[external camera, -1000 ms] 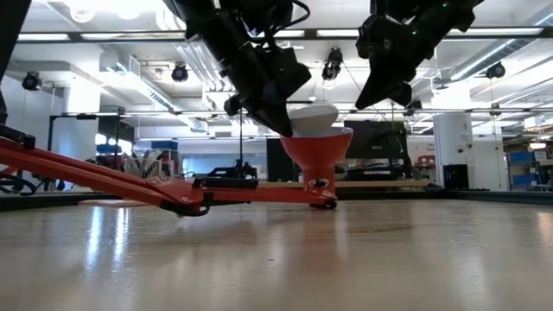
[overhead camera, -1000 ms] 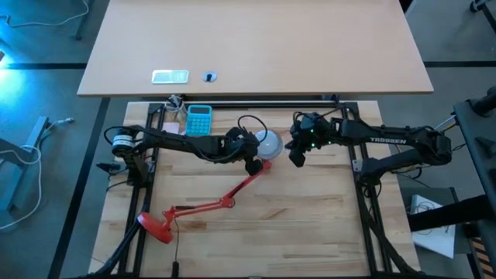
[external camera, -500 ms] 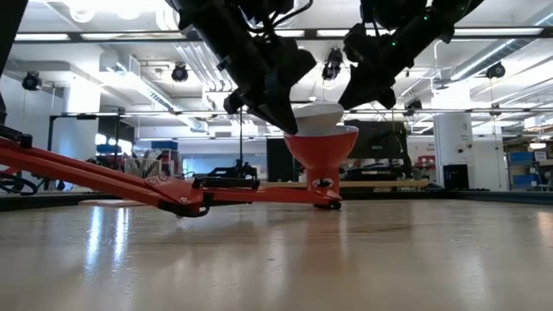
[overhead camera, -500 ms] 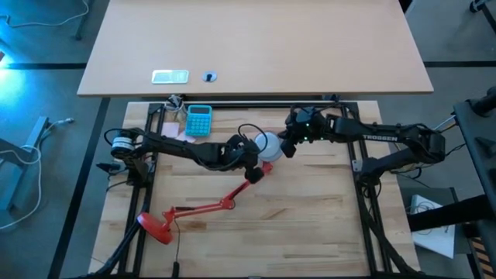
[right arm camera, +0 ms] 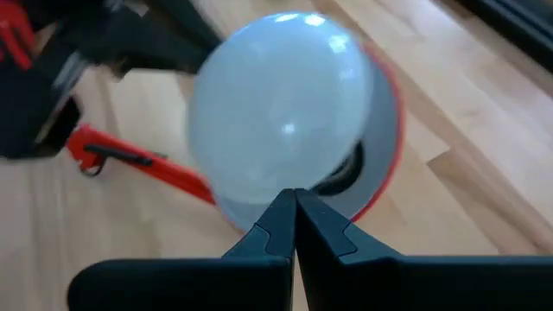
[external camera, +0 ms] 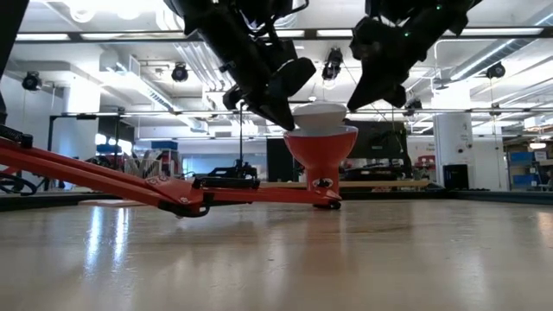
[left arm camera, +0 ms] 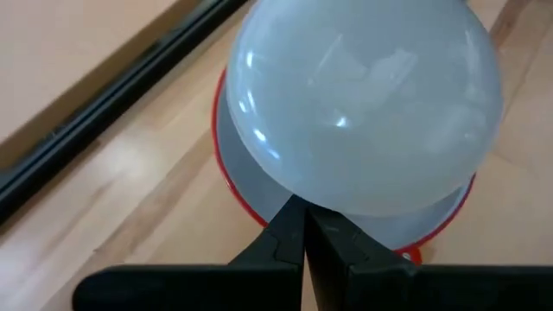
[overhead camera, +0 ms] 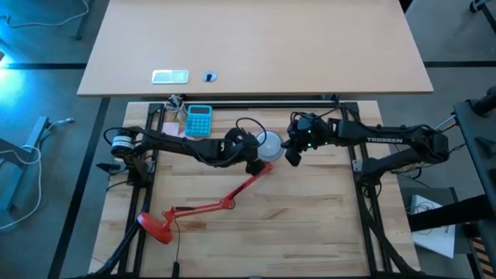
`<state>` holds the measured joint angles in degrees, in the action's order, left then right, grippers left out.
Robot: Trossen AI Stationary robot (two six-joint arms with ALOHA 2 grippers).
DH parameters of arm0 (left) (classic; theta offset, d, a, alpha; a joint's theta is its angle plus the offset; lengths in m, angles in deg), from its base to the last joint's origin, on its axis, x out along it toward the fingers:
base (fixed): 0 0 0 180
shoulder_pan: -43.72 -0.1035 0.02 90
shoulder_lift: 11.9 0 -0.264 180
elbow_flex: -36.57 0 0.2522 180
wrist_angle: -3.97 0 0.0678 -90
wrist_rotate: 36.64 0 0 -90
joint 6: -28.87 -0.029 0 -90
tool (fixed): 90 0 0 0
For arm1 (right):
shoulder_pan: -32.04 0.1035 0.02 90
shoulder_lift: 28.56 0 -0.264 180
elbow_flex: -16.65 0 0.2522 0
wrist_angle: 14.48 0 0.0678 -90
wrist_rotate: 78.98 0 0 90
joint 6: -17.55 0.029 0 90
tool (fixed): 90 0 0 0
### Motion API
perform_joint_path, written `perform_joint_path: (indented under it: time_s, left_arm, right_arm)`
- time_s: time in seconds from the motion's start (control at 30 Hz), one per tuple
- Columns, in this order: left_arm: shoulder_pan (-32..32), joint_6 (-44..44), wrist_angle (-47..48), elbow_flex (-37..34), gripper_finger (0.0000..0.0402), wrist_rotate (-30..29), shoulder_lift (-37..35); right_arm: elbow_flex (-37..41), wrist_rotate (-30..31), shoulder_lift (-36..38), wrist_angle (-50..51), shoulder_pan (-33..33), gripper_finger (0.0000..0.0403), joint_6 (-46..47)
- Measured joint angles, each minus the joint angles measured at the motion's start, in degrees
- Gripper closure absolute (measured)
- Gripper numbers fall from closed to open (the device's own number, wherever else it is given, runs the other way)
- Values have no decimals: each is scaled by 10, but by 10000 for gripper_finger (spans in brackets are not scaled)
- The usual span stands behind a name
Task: Screw lightbulb
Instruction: Insert the light bulb into the red lamp
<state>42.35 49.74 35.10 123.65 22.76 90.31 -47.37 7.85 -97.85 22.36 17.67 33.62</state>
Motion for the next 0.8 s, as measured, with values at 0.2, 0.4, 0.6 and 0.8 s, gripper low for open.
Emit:
perform_joint_path:
  time_s: [0.2, 0.4, 0.6, 0.8]
  left_arm:
    - [1, 9, 46, 0, 402, 24, -14]
    - [17, 31, 48, 0, 402, 32, -17]
    - [18, 37, 2, -8, 402, 31, -13]
    - [7, 25, -58, -37, 402, 31, -15]
  right_arm:
    - [0, 23, 14, 29, -7, 403, -5]
    - [0, 48, 6, -12, -31, 403, -29]
    - [0, 46, -30, -80, -50, 403, -53]
    - [0, 15, -38, -77, -45, 403, -52]
